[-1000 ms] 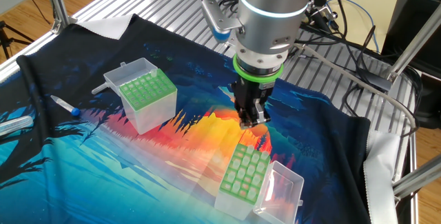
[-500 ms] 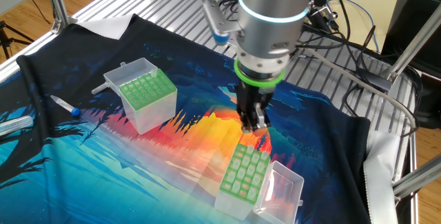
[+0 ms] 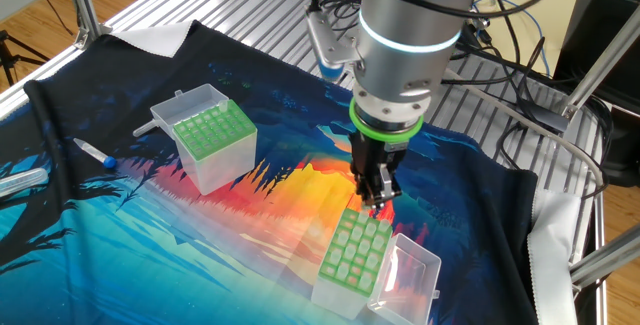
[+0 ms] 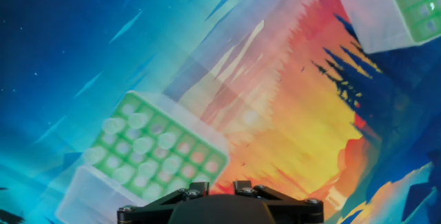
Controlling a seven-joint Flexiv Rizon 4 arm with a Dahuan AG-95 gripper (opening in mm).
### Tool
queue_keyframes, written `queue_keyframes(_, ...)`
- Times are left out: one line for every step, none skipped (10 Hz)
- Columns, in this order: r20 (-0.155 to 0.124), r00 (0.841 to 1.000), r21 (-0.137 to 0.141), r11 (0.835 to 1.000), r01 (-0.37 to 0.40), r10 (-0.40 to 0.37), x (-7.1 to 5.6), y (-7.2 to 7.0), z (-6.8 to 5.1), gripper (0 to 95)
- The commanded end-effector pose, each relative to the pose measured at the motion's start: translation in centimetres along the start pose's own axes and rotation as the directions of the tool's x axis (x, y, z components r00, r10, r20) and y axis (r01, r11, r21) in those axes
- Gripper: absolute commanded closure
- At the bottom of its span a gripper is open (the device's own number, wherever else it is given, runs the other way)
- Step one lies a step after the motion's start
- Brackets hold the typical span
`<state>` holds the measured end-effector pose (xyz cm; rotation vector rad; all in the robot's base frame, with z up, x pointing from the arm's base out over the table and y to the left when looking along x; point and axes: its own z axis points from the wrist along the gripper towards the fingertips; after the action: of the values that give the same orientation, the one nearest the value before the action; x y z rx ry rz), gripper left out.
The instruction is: Transfer all large pipette tips from one holder to another
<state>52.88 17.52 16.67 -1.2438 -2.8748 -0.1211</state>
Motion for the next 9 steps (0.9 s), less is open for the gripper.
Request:
queue_keyframes(-0.002,1.0,0.001,1.0,-0.01,0.01,-0.05,0.24,0.07,76.0)
queue_keyframes(-0.001,1.0,0.001,1.0,-0.018,0.018,-0.09,0.4,0.17,76.0)
queue_keyframes(-0.001,1.0,0.001,1.0,-0.024,0.024,-0.12,0.54,0.25,76.0)
queue_keyframes(0.0,0.999,0.001,0.999,-0.033,0.033,-0.15,0.66,0.3,76.0)
queue_keyframes(0.0,0.999,0.0,0.999,-0.05,0.05,-0.2,0.76,0.32,76.0)
queue_keyframes(0.002,0.998,0.001,0.998,-0.056,0.056,-0.27,0.79,0.34,76.0)
queue_keyframes(0.003,0.998,0.0,0.998,-0.058,0.058,-0.3,0.79,0.35,76.0)
queue_keyframes(0.004,0.997,-0.003,0.997,-0.077,0.077,-0.36,0.79,0.39,76.0)
queue_keyframes(0.005,0.996,-0.005,0.996,-0.089,0.09,-0.42,0.78,0.42,76.0)
